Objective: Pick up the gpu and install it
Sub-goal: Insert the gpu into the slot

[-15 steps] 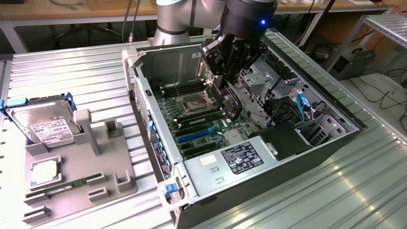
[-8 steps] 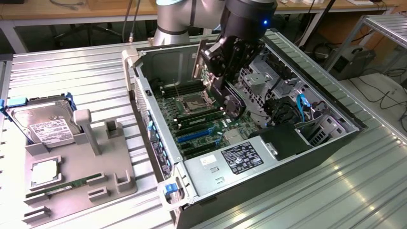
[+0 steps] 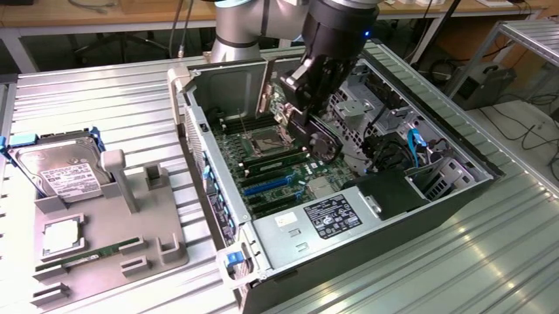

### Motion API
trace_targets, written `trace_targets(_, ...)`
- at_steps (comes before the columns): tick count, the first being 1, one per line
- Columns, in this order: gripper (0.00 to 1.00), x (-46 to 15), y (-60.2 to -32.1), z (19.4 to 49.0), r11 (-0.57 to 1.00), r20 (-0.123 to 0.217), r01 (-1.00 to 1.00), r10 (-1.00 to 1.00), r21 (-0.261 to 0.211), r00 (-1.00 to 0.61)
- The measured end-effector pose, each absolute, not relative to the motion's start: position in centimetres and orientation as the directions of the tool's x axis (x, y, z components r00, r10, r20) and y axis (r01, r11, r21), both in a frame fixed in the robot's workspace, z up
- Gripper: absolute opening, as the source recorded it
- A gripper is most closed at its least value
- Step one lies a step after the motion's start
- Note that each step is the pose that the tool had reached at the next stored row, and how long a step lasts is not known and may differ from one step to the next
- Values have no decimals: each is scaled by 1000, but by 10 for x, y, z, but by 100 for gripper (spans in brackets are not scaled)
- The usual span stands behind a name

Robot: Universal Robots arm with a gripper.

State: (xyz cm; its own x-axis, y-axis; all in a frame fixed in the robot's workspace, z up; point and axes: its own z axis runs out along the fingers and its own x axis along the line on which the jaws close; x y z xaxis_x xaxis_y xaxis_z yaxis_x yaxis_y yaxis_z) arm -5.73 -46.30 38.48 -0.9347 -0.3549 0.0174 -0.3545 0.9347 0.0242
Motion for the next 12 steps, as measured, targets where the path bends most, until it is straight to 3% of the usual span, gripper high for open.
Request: trace_targets(12, 26, -57, -463, 377, 831, 15, -556, -557, 23, -831)
